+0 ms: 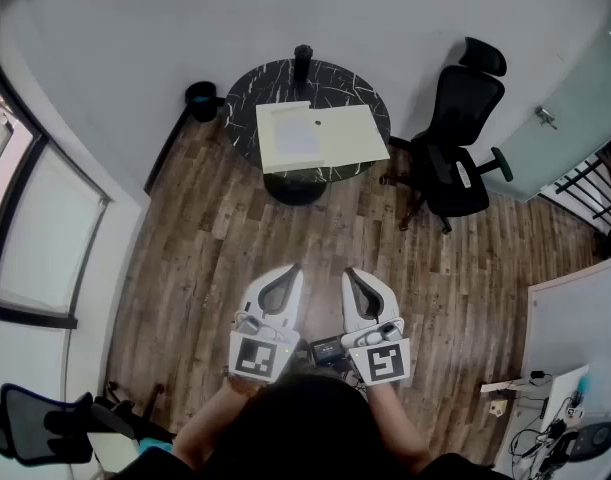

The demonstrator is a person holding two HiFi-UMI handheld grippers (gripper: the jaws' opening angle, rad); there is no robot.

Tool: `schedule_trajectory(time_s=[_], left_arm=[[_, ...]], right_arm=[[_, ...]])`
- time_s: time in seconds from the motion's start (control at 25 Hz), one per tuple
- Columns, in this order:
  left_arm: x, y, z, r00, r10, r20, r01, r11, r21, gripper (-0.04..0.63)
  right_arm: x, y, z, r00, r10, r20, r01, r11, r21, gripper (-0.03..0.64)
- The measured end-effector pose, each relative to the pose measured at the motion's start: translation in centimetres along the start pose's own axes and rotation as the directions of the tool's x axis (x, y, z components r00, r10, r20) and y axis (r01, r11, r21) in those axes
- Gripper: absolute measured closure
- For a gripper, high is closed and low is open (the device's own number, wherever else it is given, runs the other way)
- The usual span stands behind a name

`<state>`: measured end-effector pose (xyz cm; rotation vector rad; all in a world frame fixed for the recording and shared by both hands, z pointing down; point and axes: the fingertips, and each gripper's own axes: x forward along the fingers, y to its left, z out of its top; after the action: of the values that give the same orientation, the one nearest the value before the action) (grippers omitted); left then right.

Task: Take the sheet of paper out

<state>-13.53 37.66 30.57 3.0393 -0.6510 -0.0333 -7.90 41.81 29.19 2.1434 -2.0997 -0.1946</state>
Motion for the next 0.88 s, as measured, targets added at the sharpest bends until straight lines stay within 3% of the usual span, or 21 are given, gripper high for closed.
schedule_trajectory(time_s=[0.2,0.48,0.88], left_arm=[[-1.7,2.9,-0.1,1.000,-0.009,-0.002,0.009,1.000,-0.002,0.597],[-3.2,6.6,-0.7,1.000,0.021,0.006,-0.021,1.000,-0.008,0.597],[-0.5,10.1,-2.3,0.997,0.060,-0.040,-0.059,0.998,0.025,0.597]], right_arm=[[2.2,2.3,-0.4,1.000,-0.028,-0.014,0.028,1.000,-0.004,0.620],[5.0,4.6,-0.7,0.999,0.014,-0.034,-0.014,1.000,-0.019,0.618],[9.4,0.8,-2.4,0.999,-0.027,-0.018,0.027,1.000,-0.006,0.618]])
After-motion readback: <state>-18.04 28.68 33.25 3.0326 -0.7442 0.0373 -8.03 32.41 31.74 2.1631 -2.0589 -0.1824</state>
